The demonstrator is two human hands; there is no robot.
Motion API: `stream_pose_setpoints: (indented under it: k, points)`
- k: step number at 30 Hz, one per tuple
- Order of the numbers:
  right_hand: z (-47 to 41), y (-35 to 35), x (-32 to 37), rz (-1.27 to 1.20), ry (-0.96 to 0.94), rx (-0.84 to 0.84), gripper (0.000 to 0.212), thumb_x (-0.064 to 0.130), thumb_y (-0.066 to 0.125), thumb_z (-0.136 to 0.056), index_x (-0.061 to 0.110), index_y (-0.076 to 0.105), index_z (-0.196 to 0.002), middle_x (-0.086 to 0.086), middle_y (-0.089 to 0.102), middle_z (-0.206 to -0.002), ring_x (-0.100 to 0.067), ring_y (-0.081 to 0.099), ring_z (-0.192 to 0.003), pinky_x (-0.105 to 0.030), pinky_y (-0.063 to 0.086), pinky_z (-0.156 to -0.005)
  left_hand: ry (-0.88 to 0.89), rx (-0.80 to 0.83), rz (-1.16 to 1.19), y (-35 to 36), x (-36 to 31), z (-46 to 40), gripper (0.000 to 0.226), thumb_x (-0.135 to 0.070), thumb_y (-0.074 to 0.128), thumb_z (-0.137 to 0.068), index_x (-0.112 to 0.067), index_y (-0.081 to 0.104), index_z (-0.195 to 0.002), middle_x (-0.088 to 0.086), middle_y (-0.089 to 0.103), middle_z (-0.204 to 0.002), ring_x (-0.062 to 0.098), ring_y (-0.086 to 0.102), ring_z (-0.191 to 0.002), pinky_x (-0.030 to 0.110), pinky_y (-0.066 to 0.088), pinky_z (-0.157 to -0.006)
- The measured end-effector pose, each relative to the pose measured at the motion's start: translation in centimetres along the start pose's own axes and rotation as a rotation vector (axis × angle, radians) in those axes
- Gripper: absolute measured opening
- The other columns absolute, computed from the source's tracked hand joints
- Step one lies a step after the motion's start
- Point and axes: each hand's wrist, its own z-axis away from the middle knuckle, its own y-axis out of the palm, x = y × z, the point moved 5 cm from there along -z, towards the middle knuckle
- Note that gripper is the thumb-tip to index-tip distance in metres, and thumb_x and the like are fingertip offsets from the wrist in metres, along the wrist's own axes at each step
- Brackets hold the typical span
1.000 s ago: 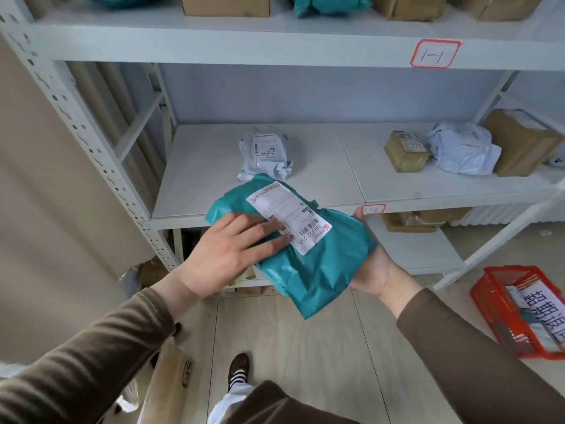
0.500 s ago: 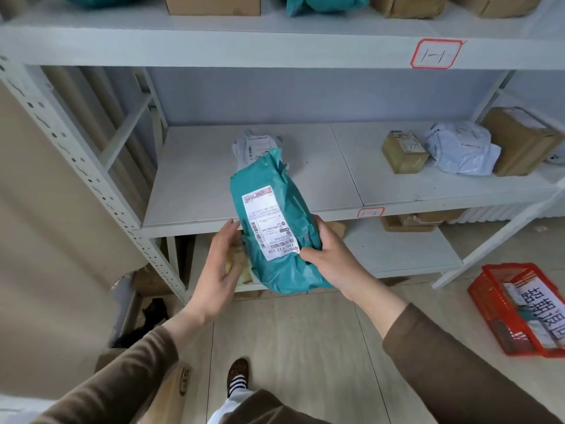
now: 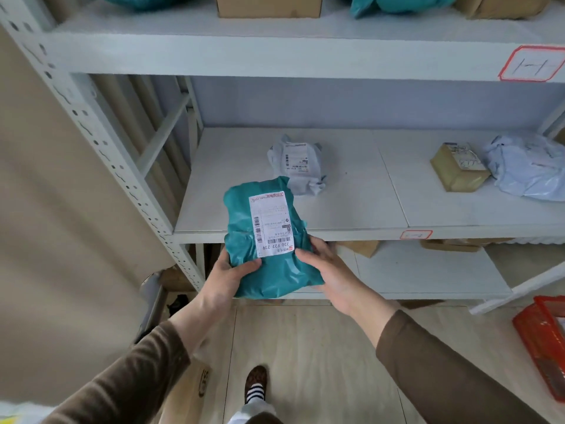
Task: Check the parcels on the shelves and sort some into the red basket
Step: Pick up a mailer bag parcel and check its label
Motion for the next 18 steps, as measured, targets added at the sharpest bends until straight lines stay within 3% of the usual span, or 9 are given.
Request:
stream_pose_setpoints:
  k: [3, 6, 8, 10, 14, 18]
  points:
    - [-3.7, 2.3, 0.3, 0.109, 0.049, 0.065, 0.068, 0.017, 0.078, -0.089, 0.042, 0.045, -0.142, 0.006, 0.067, -0.131, -0.017, 0.070, -0.113, -0.038, 0.061, -0.086, 0.008, -0.053, -0.032, -2.5, -1.6, -3.3, 0.061, -0.001, 0.081, -0.084, -0.023, 0.058, -0.137, 0.004, 0.074, -0.130, 0.031, 0.070, -0.121, 0.050, 0.054, -0.107]
    - [-8.3, 4.4, 0.9, 0.186, 0.071, 0.091, 0.086, 0.003, 0.077, -0.087, 0.042, 0.035, -0.151, 0.000, 0.062, -0.134, -0.021, 0.069, -0.111, -0.031, 0.060, -0.075, 0.045, -0.086, -0.118, -4.2, -4.4, -7.0, 0.059, 0.007, 0.071, -0.088, -0.025, 0.056, -0.136, 0.002, 0.075, -0.123, 0.027, 0.072, -0.111, 0.035, 0.063, -0.085]
    - [-11.5, 5.6, 1.7, 0.198, 0.059, 0.073, 0.086, -0.004, 0.070, -0.088, 0.038, 0.033, -0.153, -0.002, 0.059, -0.136, -0.022, 0.069, -0.109, -0.030, 0.060, -0.075, 0.053, -0.060, -0.205, -4.9, -6.4, -9.5, 0.067, 0.008, 0.065, -0.090, -0.028, 0.047, -0.142, -0.002, 0.070, -0.126, 0.022, 0.069, -0.111, 0.029, 0.060, -0.079]
    - [-14.7, 6.7, 2.6, 0.164, 0.053, 0.041, 0.083, -0.011, 0.063, -0.089, 0.034, 0.034, -0.152, -0.004, 0.058, -0.135, -0.023, 0.067, -0.109, -0.030, 0.059, -0.073, 0.026, -0.008, -0.289, -5.7, -8.1, -12.4, 0.072, 0.009, 0.064, -0.090, -0.030, 0.036, -0.144, -0.003, 0.065, -0.129, 0.018, 0.066, -0.112, 0.030, 0.057, -0.082]
    - [-20.6, 9.1, 3.7, 0.124, 0.065, 0.017, 0.085, -0.017, 0.057, -0.088, 0.029, 0.031, -0.154, -0.008, 0.057, -0.138, -0.027, 0.062, -0.118, -0.034, 0.057, -0.079, -0.027, -0.059, -0.399, -8.5, -10.5, -18.4, 0.087, 0.015, 0.069, -0.083, -0.028, 0.032, -0.148, 0.006, 0.059, -0.138, 0.028, 0.062, -0.122, 0.048, 0.052, -0.107]
    - [-25.4, 11.0, 5.2, 0.086, 0.069, -0.010, 0.082, -0.020, 0.052, -0.088, 0.025, 0.032, -0.153, -0.010, 0.053, -0.143, -0.031, 0.057, -0.125, -0.035, 0.056, -0.077, -0.031, -0.113, -0.443, -10.4, -12.0, -23.3, 0.093, 0.016, 0.072, -0.079, -0.025, 0.033, -0.153, 0.005, 0.060, -0.139, 0.031, 0.061, -0.126, 0.051, 0.053, -0.106]
